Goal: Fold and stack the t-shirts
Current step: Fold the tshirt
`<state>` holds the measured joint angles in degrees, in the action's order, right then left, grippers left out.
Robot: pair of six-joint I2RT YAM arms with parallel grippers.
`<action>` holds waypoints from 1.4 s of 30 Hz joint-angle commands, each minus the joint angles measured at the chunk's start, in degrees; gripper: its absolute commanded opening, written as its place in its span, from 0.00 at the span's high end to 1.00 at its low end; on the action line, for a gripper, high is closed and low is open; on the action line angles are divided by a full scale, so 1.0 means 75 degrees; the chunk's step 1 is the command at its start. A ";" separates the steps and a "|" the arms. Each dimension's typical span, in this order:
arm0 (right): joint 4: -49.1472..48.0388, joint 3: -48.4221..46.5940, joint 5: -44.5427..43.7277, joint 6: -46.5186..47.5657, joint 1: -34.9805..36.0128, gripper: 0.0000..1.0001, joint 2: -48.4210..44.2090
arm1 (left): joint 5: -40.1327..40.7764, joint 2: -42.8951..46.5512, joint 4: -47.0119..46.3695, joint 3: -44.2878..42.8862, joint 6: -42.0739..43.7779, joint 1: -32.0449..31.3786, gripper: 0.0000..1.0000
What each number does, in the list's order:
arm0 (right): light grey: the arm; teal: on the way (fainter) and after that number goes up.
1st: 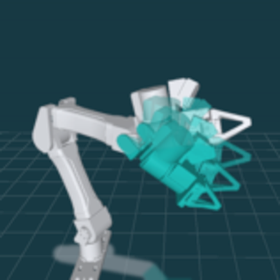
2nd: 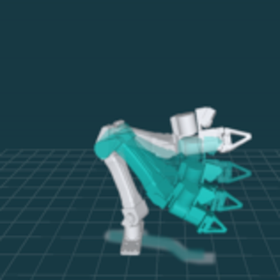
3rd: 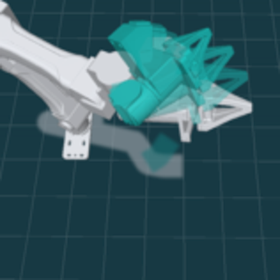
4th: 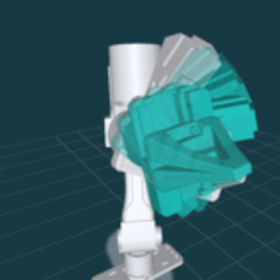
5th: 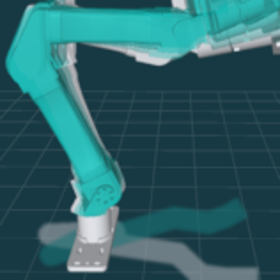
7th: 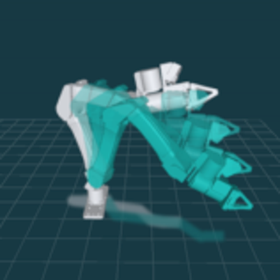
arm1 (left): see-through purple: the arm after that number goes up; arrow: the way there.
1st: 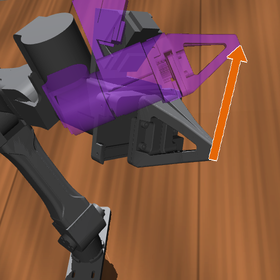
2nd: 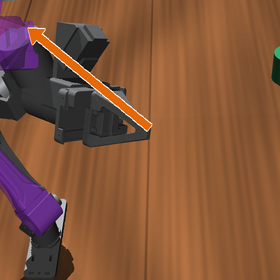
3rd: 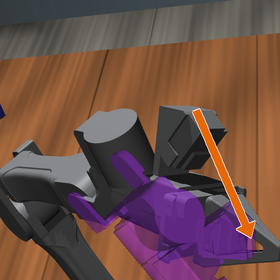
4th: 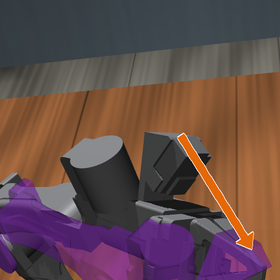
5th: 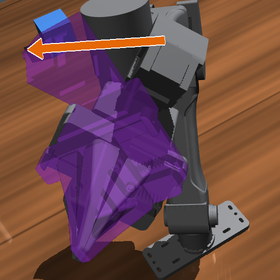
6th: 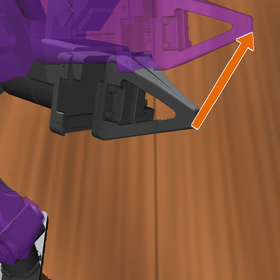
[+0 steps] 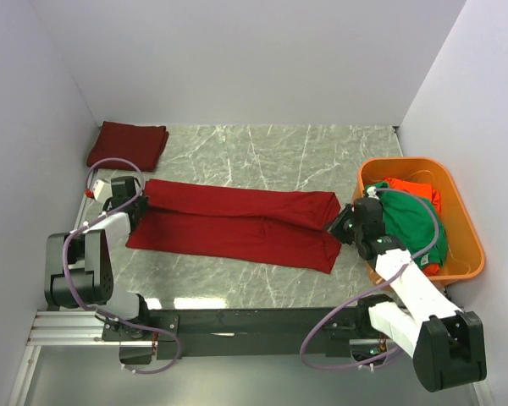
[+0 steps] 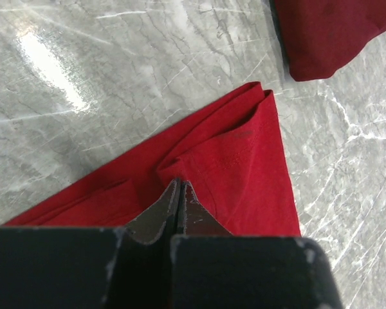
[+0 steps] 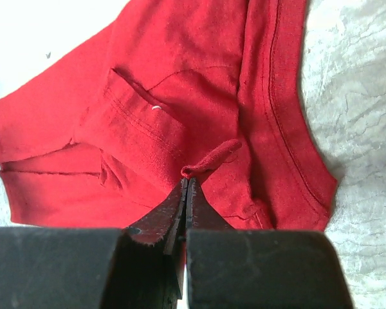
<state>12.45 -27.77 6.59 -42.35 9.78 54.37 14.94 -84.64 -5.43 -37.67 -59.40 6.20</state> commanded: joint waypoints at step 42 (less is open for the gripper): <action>-0.0206 -0.1639 0.0341 0.0900 0.0347 0.36 0.1443 | -0.0528 0.0317 0.0150 -0.0895 0.0279 -0.0707 0.52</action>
<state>15.66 -34.87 9.61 -37.95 10.72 59.68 12.47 -82.43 -4.40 -40.99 -58.96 5.63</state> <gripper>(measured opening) 0.642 0.483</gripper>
